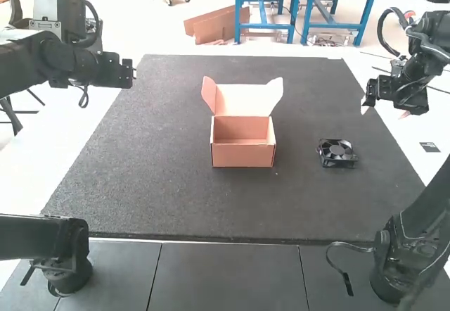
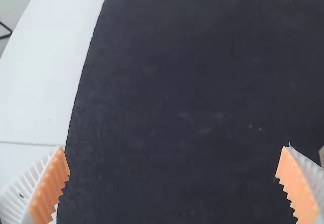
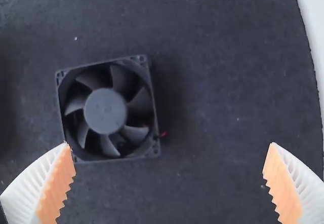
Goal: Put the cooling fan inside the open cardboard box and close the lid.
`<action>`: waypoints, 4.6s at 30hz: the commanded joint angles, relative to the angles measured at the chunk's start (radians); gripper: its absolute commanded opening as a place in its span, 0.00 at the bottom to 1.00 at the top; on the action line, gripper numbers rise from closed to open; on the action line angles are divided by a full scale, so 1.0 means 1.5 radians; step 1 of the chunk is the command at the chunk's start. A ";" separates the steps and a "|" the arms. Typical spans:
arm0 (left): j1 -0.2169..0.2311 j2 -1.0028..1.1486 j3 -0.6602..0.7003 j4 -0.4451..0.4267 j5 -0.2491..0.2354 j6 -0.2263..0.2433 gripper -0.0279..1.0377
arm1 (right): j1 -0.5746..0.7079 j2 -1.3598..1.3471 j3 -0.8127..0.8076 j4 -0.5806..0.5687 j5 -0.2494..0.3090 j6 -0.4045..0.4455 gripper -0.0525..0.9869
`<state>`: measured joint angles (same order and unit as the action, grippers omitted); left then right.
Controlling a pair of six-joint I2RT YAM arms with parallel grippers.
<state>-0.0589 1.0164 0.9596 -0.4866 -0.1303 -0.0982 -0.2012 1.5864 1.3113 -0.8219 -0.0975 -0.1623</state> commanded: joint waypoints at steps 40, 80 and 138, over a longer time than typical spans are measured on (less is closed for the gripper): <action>-0.001 0.004 0.024 -0.001 0.004 -0.013 0.94 | -0.006 0.254 -0.021 0.131 0.049 -0.042 0.92; -0.006 -0.002 0.010 -0.001 0.011 -0.003 0.94 | 0.032 -0.064 -0.034 -0.038 -0.082 0.113 0.04; -0.006 -0.028 -0.035 0.017 0.020 0.020 0.94 | 0.500 0.259 0.192 0.031 0.021 0.380 0.04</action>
<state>-0.0589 1.0000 0.9051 -0.4667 -0.1040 -0.0711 0.5247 1.9640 1.5963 -0.7860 -0.0772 0.4225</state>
